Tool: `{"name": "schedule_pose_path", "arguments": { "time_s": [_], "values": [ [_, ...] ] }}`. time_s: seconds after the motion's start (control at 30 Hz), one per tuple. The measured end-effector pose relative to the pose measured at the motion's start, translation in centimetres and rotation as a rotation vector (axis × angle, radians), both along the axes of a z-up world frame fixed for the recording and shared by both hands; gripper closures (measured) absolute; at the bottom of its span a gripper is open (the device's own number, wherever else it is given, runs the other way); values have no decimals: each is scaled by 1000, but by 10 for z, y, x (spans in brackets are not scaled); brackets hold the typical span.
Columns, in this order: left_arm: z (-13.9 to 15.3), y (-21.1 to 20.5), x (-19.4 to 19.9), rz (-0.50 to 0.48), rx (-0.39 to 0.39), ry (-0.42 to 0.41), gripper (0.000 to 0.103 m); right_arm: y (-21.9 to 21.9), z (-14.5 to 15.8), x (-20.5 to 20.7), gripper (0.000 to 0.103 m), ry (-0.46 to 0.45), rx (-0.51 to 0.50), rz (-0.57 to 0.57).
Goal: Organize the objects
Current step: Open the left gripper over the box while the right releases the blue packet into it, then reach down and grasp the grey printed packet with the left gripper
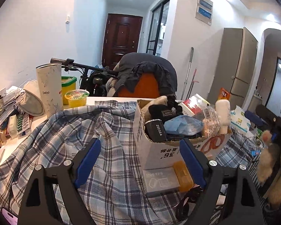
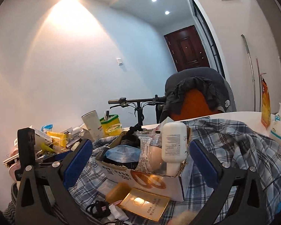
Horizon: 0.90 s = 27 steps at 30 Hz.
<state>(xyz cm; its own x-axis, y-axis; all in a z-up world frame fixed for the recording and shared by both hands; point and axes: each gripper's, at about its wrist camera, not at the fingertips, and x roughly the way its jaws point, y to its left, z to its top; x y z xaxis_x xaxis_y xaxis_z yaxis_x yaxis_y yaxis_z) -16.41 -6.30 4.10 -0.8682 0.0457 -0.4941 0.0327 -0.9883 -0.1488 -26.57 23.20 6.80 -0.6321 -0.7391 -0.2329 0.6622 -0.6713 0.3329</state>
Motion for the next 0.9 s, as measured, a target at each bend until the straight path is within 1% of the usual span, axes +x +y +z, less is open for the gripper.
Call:
{"name": "schedule_pose_path", "arguments": {
  "time_s": [0.1, 0.2, 0.3, 0.47, 0.6, 0.7, 0.77, 0.83, 0.9],
  "values": [
    [-5, 4, -4, -29, -6, -35, 15, -6, -2, 0, 0, -9, 23, 1],
    [-13, 10, -12, -53, -17, -98, 15, -8, -7, 0, 0, -27, 50, 27],
    [-21, 14, -18, -76, -19, -150, 15, -19, -13, 2, 0, -32, 99, 44],
    [-26, 14, -22, -75, -12, -182, 15, -37, -22, 7, 0, -34, 178, 66],
    [-31, 11, -26, -66, -1, -214, 15, -43, -26, 9, 0, -25, 212, 71],
    [-42, 8, -34, -51, 7, -290, 15, -45, -27, 10, 0, -23, 225, 76],
    [-53, 8, -41, -44, 1, -362, 15, -44, -28, 11, 0, -22, 230, 77],
    [-61, 15, -49, -39, -38, -420, 15, -44, -29, 10, 0, -26, 232, 78],
    [-63, 20, -52, -47, -65, -435, 15, -45, -28, 10, 0, -26, 237, 75]
  ]
}}
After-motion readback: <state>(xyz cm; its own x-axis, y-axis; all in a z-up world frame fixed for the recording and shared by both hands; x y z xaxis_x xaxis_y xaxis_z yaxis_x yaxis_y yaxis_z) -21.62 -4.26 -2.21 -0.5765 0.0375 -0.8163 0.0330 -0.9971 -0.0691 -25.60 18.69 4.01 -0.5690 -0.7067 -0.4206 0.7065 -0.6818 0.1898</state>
